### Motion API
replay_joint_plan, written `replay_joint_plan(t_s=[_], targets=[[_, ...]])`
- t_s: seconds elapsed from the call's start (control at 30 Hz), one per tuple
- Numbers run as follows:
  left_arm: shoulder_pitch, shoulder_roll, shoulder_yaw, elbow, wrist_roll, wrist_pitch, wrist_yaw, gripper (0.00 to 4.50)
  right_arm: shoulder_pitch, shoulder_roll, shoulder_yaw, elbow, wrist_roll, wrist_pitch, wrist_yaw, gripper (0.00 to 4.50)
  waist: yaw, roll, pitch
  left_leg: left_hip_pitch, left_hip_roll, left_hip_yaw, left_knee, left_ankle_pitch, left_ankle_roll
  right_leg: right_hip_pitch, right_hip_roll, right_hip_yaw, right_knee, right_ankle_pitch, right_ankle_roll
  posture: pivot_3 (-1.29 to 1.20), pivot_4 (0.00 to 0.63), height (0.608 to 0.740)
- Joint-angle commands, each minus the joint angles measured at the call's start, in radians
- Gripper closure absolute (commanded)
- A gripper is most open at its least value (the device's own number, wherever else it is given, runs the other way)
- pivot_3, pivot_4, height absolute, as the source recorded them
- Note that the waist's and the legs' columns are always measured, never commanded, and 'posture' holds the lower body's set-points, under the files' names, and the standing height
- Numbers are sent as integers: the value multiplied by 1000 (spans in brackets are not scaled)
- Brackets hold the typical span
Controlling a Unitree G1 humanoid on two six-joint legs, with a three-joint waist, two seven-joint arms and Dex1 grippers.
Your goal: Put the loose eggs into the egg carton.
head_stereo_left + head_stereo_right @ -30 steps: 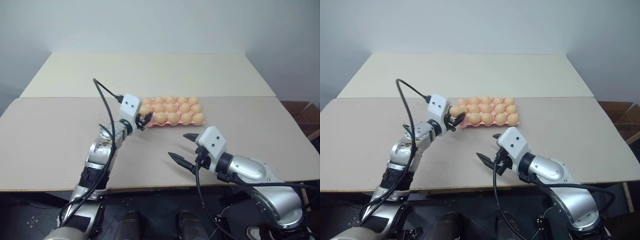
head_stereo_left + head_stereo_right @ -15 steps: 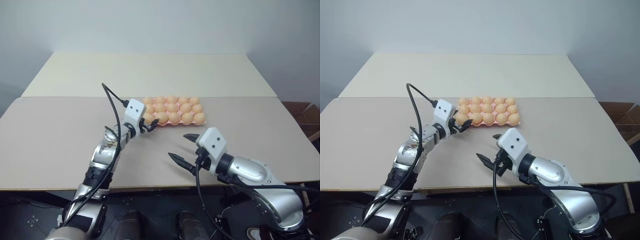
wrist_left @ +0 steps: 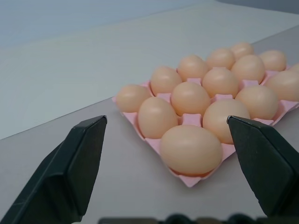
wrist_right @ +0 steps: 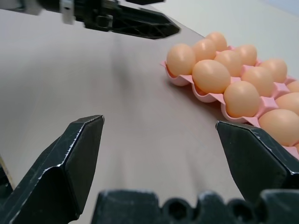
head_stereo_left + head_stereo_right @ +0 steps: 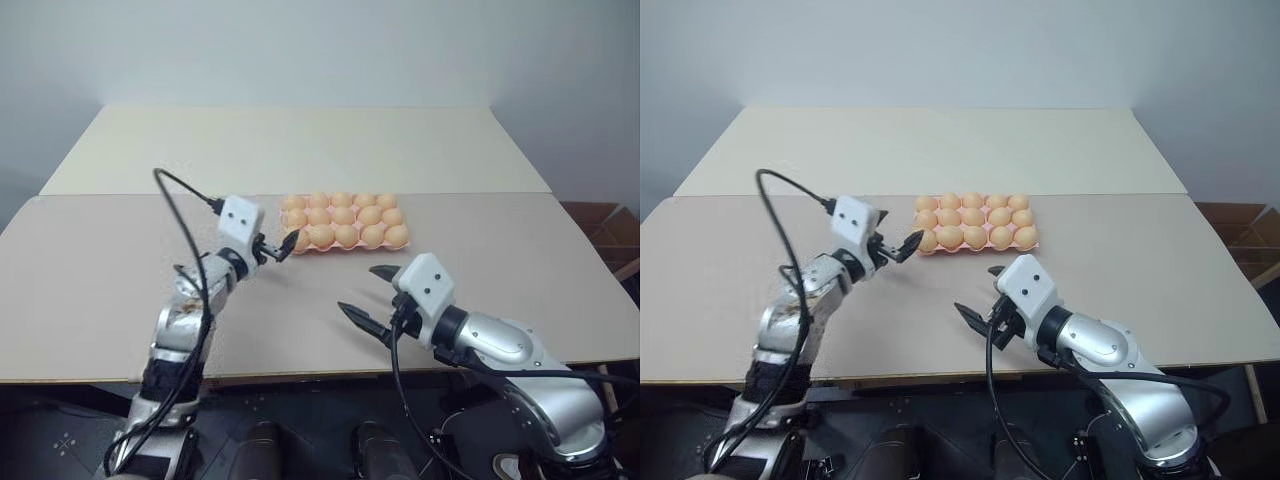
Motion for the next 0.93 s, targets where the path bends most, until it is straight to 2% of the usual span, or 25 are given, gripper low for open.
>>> replay_joint_plan(t_s=[0.03,0.17,0.3,0.43,0.57,0.7,0.83,0.93], targets=[[115,11,61,-155,-11,-3,34,37,44,45,-35,20,-55,-108,-58,0,-1,0,0,0,0,0,0,0,0,0,0,0,0,0,0,0,150,740],[317,-53,140,-283,-16,-39,117,37,144,159,-89,91,-98,-289,-130,0,1,0,0,0,0,1,0,0,0,0,0,0,0,0,0,0,150,740],[470,-185,194,-388,-49,-72,209,37,228,255,-125,201,-159,-541,-170,0,5,-1,0,0,1,1,0,0,0,0,-1,0,-1,0,0,0,150,740],[560,-267,149,-419,19,-150,294,37,284,286,-183,304,-145,-677,-150,0,4,-1,-1,2,0,3,0,0,0,2,-1,0,-1,0,0,0,150,740],[607,-276,127,-411,88,-233,335,37,300,323,-204,351,-136,-745,-151,0,-3,-1,-1,2,2,3,0,0,0,0,0,1,-1,0,-1,0,150,740],[583,-250,109,-407,124,-256,344,37,281,306,-225,406,-138,-774,-132,0,-1,-1,-1,2,2,4,0,0,0,0,0,1,-1,-2,-4,0,150,740],[581,-232,106,-380,123,-278,335,37,283,297,-227,389,-150,-756,-142,0,0,-1,-1,2,2,4,0,0,0,0,0,1,-1,-1,-4,0,150,740],[565,-224,82,-367,148,-291,339,37,275,293,-249,354,-97,-683,-147,0,0,-1,-1,1,2,4,0,0,0,0,0,1,-1,0,-2,0,150,740]])
